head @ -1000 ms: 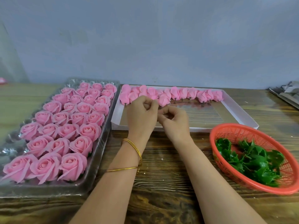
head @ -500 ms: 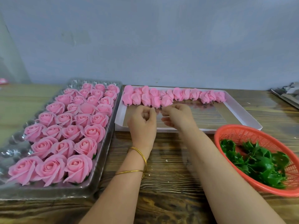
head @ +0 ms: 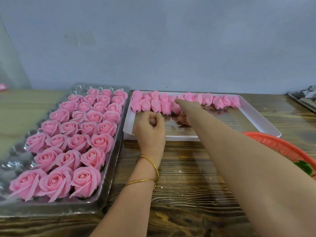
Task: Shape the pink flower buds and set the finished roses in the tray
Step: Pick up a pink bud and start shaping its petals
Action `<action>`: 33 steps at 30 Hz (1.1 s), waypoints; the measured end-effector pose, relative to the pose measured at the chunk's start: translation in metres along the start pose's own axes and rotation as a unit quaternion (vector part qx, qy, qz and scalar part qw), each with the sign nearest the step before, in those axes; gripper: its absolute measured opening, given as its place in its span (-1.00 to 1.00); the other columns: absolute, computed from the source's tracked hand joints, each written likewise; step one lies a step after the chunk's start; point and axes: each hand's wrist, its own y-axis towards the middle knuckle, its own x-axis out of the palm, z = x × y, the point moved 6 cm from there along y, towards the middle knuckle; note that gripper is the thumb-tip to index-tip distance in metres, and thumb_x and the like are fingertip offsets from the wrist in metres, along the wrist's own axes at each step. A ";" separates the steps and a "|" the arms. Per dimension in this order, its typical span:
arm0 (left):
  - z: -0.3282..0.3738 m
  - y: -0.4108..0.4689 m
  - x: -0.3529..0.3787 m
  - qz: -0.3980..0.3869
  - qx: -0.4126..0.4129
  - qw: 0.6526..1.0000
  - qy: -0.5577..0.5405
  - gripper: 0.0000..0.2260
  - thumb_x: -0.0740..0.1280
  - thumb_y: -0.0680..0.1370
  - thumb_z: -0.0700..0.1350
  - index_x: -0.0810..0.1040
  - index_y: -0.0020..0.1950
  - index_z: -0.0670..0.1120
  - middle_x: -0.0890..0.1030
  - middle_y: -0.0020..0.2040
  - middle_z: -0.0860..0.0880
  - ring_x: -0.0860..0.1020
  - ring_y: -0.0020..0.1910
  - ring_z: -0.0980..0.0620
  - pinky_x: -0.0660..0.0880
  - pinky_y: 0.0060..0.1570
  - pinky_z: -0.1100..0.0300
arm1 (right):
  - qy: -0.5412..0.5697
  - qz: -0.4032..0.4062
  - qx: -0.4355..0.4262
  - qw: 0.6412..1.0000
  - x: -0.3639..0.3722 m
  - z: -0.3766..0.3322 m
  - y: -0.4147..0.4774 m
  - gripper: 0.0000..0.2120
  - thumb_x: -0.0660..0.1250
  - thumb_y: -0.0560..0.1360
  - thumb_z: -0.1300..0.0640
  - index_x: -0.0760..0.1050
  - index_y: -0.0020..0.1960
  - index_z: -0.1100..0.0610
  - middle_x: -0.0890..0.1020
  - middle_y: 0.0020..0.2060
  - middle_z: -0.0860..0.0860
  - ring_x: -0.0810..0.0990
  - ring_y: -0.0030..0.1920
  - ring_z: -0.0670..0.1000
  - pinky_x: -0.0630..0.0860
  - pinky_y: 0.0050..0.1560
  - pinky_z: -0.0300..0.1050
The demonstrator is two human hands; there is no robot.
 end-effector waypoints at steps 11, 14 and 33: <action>-0.002 -0.001 0.003 -0.019 -0.011 1.000 -0.003 -0.83 0.35 0.51 -0.21 0.52 -0.29 -0.17 0.54 -0.37 -0.13 0.51 -0.31 -0.06 0.46 -0.26 0.17 | -0.066 -0.002 -0.059 0.996 0.004 -0.003 0.022 -0.79 0.42 0.45 0.08 0.47 -0.13 0.21 0.56 -0.38 0.10 0.56 -0.33 0.10 0.62 -0.10 -0.02; -0.002 -0.001 0.003 -0.020 -0.015 1.000 -0.003 -0.83 0.35 0.51 -0.22 0.52 -0.29 -0.17 0.54 -0.38 -0.12 0.51 -0.32 -0.05 0.44 -0.28 0.21 | -0.020 -0.003 -0.098 0.995 -0.002 0.003 0.023 -0.83 0.45 0.43 0.12 0.49 -0.23 0.15 0.59 -0.34 0.07 0.57 -0.38 0.05 0.57 -0.34 -0.10; -0.001 -0.001 0.003 -0.024 -0.023 0.999 -0.003 -0.82 0.34 0.51 -0.23 0.51 -0.30 -0.13 0.53 -0.37 -0.10 0.49 -0.33 0.00 0.38 -0.33 0.37 | -0.110 0.122 -0.118 0.979 -0.010 -0.005 0.018 -0.67 0.44 0.32 -0.06 0.36 -0.25 0.13 0.54 -0.32 0.05 0.60 -0.35 0.03 0.55 -0.38 -0.15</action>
